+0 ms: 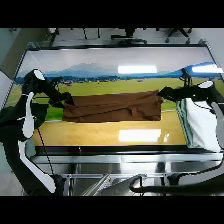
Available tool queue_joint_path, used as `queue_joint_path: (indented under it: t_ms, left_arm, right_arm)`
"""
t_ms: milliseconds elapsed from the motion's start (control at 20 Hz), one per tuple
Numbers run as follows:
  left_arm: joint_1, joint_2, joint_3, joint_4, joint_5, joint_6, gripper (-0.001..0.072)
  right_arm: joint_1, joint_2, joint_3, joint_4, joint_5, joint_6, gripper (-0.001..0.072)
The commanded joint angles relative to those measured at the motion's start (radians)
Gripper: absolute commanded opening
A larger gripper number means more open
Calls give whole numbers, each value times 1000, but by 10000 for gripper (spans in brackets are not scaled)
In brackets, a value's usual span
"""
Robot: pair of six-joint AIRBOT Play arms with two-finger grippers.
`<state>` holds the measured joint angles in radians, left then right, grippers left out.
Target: Fold the shirts.
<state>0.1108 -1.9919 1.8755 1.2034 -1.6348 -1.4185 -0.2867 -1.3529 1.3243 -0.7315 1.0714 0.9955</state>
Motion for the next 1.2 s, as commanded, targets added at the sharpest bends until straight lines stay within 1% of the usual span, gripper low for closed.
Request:
queue_joint_path:
  t_ms: [0, 150, 350, 400, 450, 500, 550, 650, 700, 750, 850, 1000, 1100, 1150]
  left_arm:
    - [37, 31, 93, 0, -37, -45, 708]
    - [69, 79, 98, -1, -39, -64, 708]
    - [79, 134, 98, -3, -22, -64, 707]
    - [79, 148, 98, -18, -8, -64, 684]
    - [78, 158, 98, -63, 5, -59, 517]
    - [76, 167, 98, -137, 19, -39, 360]
    - [70, 173, 98, -201, 35, -26, 290]
    - [36, 171, 98, -291, 63, -18, 288]
    - [6, 167, 96, -286, 75, -16, 73]
    - [-30, 166, 79, -288, 102, 2, 19]
    - [-138, 166, 0, -288, 209, 4, 19]
    - [-342, 146, -140, -288, 466, 5, 19]
    - [-484, 89, -152, -289, 626, 4, 19]
    - [-562, 39, -120, -287, 694, 4, 19]
  right_arm:
    - [-57, 0, -4, -46, 86, 53, 674]
    - [-57, -83, -5, -5, 158, 51, 674]
    - [-27, -177, -5, 98, 169, 14, 673]
    - [-13, -188, -5, 126, 168, -15, 672]
    - [2, -197, -5, 150, 164, -33, 670]
    - [15, -200, -4, 166, 155, -48, 646]
    - [24, -201, -4, 184, 151, -63, 532]
    - [29, -198, 2, 235, 163, -104, 93]
    - [28, -193, 12, 251, 176, -108, 27]
    - [28, -182, 26, 246, 187, -105, 18]
    - [26, -144, 60, 246, 225, -93, 18]
    - [27, -66, 129, 246, 312, -55, 17]
    - [27, -8, 184, 247, 362, -15, 17]
    - [27, 26, 209, 246, 380, 6, 18]
